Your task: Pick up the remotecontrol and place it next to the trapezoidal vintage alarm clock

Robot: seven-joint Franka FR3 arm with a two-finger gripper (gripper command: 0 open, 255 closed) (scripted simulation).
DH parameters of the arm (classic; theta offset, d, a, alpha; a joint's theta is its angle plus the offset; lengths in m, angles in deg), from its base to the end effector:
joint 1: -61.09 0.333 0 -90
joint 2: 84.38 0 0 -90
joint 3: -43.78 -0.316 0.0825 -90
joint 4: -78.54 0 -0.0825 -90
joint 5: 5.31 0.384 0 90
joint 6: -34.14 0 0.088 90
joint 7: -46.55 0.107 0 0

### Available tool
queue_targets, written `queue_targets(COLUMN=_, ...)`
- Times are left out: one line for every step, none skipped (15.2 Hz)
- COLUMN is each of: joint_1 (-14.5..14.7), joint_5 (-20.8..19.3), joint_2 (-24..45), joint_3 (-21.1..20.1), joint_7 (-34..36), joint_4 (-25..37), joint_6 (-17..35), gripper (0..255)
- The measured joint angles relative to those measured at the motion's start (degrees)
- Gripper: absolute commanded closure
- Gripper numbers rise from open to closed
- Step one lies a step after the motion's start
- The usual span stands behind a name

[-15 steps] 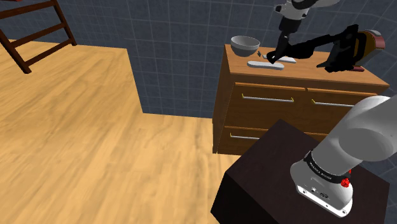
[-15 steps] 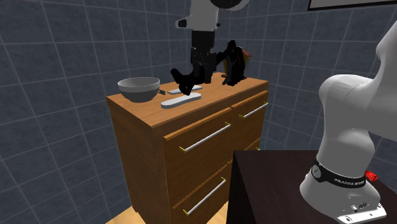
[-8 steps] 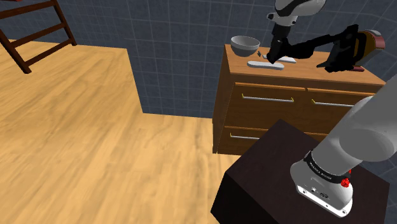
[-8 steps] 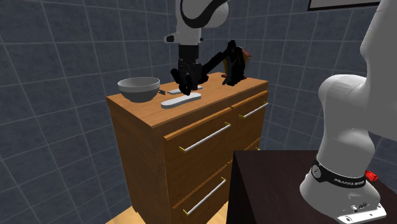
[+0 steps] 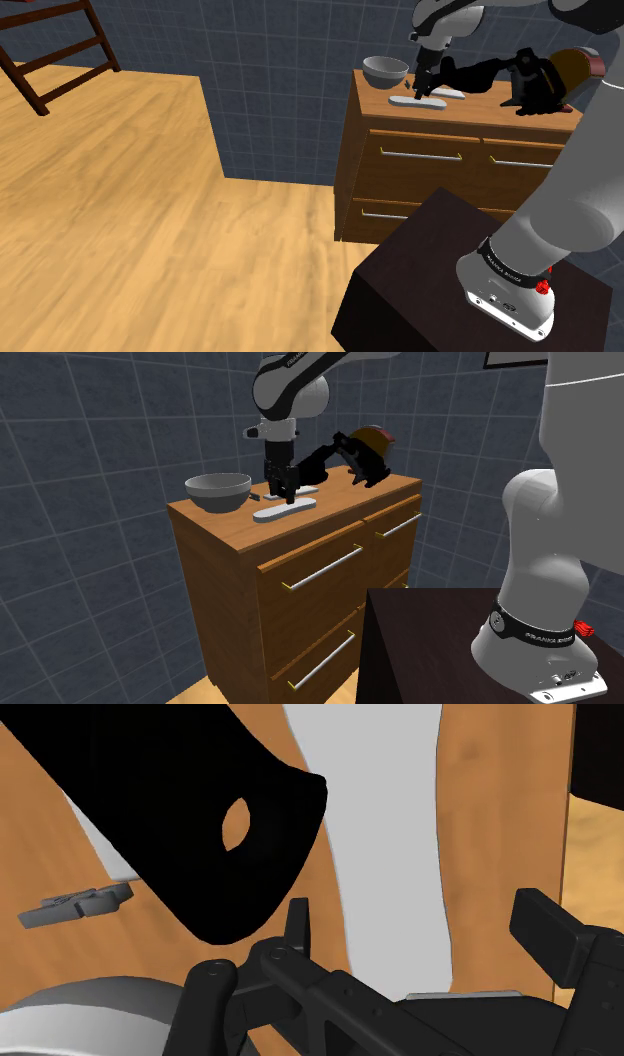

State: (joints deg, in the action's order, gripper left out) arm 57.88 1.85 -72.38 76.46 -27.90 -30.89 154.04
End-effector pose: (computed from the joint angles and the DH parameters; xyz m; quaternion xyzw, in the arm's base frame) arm 0.4981 -0.3355 0.4045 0.9521 0.3057 0.0010 0.0049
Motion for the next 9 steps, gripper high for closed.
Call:
queue_targets(joint_1=-0.19, joint_5=0.42, joint_2=0.65, joint_3=-0.08, joint_7=-0.36, joint_4=0.01, joint_6=0.5, gripper=0)
queue_targets(joint_1=-0.33, joint_5=0.77, joint_2=1.19, joint_3=-0.17, joint_7=-0.63, joint_4=0.07, joint_6=0.88, gripper=0)
queue_targets(joint_1=-0.49, joint_5=1.12, joint_2=1.66, joint_3=-0.26, joint_7=-0.98, joint_4=-0.16, joint_6=1.55, gripper=0)
queue_targets(joint_1=-0.59, joint_5=1.42, joint_2=2.06, joint_3=-0.34, joint_7=-1.2, joint_4=-0.32, joint_6=2.27, gripper=0)
queue_targets(joint_1=-0.74, joint_5=1.81, joint_2=2.53, joint_3=-0.44, joint_7=-1.5, joint_4=-0.65, joint_6=3.23, gripper=0)
queue_targets(joint_1=-0.71, joint_5=1.85, joint_2=2.53, joint_3=-0.47, joint_7=-1.56, joint_4=-1.12, joint_6=3.74, gripper=0)
queue_targets(joint_1=-0.73, joint_5=1.93, joint_2=2.62, joint_3=-0.49, joint_7=-1.58, joint_4=-1.18, joint_6=3.96, gripper=0)
queue_targets(joint_1=-0.72, joint_5=1.99, joint_2=2.71, joint_3=-0.52, joint_7=-1.55, joint_4=-1.26, joint_6=4.08, gripper=0)
queue_targets(joint_1=-0.73, joint_5=2.04, joint_2=2.8, joint_3=-0.55, joint_7=-1.58, joint_4=-1.32, joint_6=4.17, gripper=0)
